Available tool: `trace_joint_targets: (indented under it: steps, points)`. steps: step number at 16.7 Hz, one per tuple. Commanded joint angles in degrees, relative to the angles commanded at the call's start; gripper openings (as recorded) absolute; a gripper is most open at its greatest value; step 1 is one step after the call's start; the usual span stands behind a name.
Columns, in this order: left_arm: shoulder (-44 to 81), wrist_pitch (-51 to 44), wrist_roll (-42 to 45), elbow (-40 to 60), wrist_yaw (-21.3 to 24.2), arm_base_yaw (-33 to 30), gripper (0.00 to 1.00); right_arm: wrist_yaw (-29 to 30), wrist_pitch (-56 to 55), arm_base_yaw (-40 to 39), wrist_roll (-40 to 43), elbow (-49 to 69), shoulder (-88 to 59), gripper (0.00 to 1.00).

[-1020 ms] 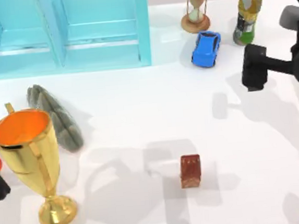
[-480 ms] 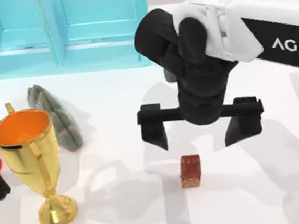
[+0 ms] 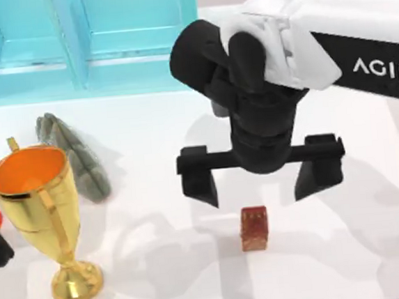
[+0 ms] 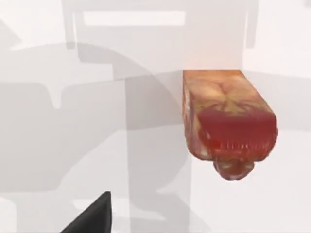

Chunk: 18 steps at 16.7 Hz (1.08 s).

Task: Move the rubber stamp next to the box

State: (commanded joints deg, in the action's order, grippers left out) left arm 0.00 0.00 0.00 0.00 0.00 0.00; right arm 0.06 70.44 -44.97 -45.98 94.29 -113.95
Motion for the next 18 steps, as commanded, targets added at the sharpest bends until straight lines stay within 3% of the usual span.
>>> trace_joint_targets:
  steps: [8, 13, 18]
  points:
    - [0.0, 0.0, 0.0, 0.0, 0.0, 0.0, 1.00, 0.1, -18.4, -0.3, -0.3, -12.8, -5.2, 1.00]
    - [0.0, 0.0, 0.0, 0.0, 0.0, 0.0, 1.00, 0.1, -19.7, -0.3, -0.3, -13.9, -5.6, 1.00]
    - [0.0, 0.0, 0.0, 0.0, 0.0, 0.0, 1.00, 0.1, -19.7, -0.3, -0.3, -13.9, -5.6, 0.62]
